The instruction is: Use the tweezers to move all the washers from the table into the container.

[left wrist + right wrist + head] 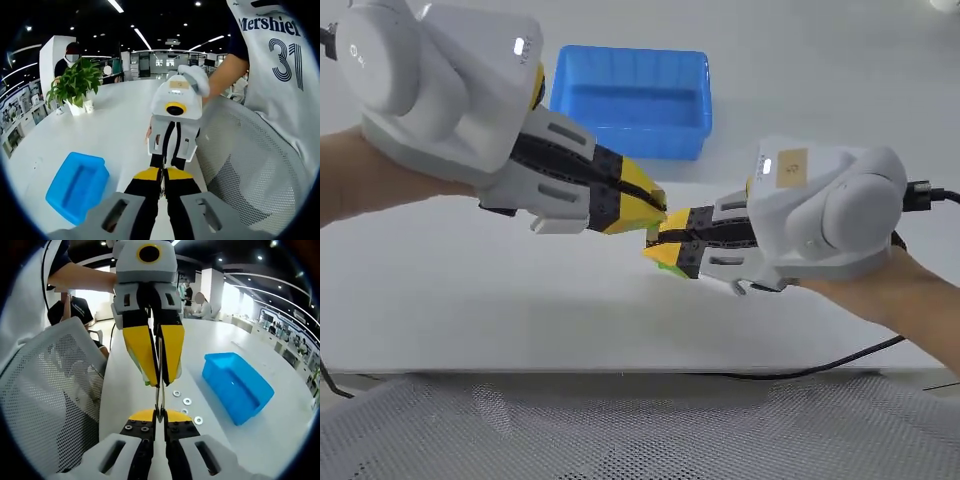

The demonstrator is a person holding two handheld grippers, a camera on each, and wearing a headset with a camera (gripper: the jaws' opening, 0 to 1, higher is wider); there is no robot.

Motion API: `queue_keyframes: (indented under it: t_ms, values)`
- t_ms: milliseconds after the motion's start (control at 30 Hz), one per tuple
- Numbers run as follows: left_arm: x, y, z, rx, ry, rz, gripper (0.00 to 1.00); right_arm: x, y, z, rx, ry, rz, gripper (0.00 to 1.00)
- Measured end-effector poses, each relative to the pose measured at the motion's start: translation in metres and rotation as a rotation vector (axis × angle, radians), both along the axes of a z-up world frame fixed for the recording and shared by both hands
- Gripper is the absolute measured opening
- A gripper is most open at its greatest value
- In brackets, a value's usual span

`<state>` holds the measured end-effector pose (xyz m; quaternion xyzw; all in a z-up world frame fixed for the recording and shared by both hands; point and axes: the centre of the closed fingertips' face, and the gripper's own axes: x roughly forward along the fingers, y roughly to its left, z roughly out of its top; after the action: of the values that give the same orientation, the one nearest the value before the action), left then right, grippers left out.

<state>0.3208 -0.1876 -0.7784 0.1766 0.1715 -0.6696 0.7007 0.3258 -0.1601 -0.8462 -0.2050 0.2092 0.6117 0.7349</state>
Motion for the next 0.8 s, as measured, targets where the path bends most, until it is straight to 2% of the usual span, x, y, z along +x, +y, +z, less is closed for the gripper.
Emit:
queue_keyframes:
  t_ms: [133,200,233,333,600,633,800]
  values:
    - [0.0016,0.0004,0.0017,-0.010,0.011,0.013,0.06,-0.0005,-0.0007,-0.0010,-0.006,0.001,0.004,0.07]
    - [0.0026,-0.0012,0.0085,-0.047,0.028,0.024,0.07,-0.0011,-0.0025,-0.0034,-0.014,0.002,0.006,0.07]
    - [0.0033,-0.0013,0.0096,-0.052,0.026,0.025,0.06,-0.0017,-0.0036,-0.0042,-0.013,0.008,0.004,0.07]
    - [0.0046,-0.0002,0.0060,-0.035,0.019,0.024,0.06,-0.0013,-0.0055,-0.0047,-0.014,0.010,-0.001,0.07]
    - [0.0013,-0.0029,0.0047,-0.032,0.026,0.004,0.05,-0.0041,-0.0056,-0.0053,-0.004,0.024,0.004,0.07]
    - [0.0023,-0.0024,0.0050,-0.030,0.018,0.006,0.04,-0.0043,-0.0055,-0.0049,0.000,0.028,0.004,0.07]
    - [0.0031,-0.0019,0.0076,-0.040,0.021,0.003,0.04,-0.0041,-0.0044,-0.0017,0.012,0.028,0.012,0.07]
